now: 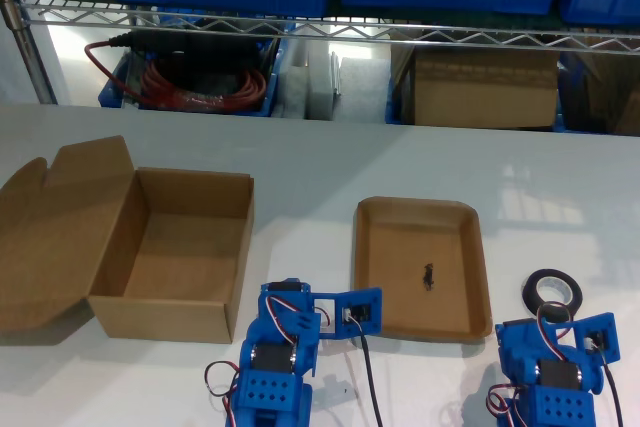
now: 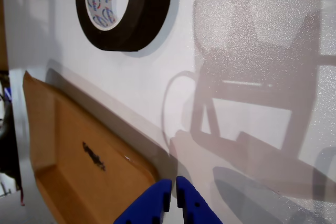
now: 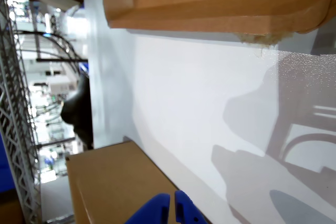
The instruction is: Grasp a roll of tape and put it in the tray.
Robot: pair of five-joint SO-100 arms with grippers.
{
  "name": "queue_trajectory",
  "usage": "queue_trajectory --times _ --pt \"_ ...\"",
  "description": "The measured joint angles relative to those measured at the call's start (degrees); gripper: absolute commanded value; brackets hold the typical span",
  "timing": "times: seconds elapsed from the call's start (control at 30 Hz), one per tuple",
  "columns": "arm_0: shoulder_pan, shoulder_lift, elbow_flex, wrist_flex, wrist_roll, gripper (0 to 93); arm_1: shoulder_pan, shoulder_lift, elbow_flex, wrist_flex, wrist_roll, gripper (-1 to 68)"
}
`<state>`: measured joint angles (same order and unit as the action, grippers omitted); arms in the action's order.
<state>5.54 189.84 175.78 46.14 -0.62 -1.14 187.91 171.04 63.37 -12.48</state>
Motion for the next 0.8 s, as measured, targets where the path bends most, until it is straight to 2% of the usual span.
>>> queue_trajectory --times 0.03,0.1,0.47,0.6,0.8 --pt "0.00 0.00 0.00 0.00 0.00 0.2 0.00 0.00 0.00 0.00 0.00 19.2" --pt "0.00 0.00 0.00 0.00 0.00 0.2 0.00 0.00 0.00 0.00 0.00 28.5" --pt "0.00 0.00 0.00 0.00 0.00 0.2 1.41 -3.96 -0.62 -1.93 0.18 28.0" --pt "0.00 0.00 0.00 0.00 0.00 0.2 7.29 -23.99 -12.22 -5.19 0.97 27.6" --pt "0.00 0.00 0.00 0.00 0.00 0.2 15.64 -65.65 -43.42 -5.45 6.15 26.9"
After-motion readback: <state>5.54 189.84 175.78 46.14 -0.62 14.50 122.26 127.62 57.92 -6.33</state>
